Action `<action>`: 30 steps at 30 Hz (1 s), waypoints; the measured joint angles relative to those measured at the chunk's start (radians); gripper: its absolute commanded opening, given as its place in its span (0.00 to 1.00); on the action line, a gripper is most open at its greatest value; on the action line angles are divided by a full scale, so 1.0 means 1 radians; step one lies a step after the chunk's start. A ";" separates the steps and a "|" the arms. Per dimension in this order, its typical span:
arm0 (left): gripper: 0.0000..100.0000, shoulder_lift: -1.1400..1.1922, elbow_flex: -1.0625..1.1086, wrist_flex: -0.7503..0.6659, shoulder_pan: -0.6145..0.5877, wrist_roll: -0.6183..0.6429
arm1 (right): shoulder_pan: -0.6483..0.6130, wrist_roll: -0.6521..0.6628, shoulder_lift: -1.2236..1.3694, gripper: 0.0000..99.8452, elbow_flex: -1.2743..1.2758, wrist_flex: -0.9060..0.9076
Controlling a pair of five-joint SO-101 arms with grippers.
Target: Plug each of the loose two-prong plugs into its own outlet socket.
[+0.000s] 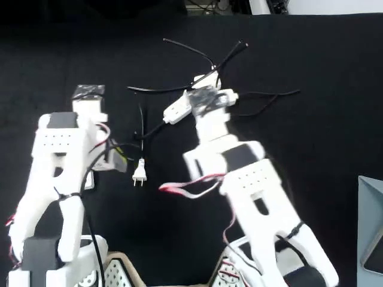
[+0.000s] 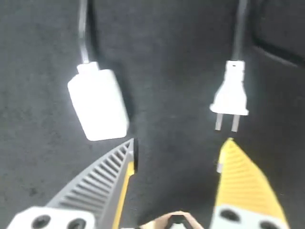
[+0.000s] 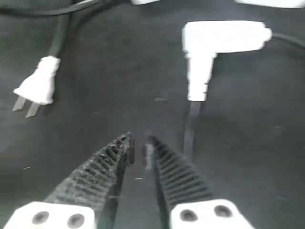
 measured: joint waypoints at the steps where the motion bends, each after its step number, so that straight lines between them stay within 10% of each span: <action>1: 0.26 -0.011 0.017 -0.009 -0.020 -0.008 | -0.040 -0.034 0.006 0.20 0.000 0.002; 8: 0.26 -0.219 0.210 -0.141 -0.158 -0.020 | -0.249 -0.222 0.210 0.19 -0.107 -0.012; 30: 0.26 -0.494 0.523 -0.353 -0.341 -0.023 | -0.361 -0.420 0.802 0.19 -0.482 -0.160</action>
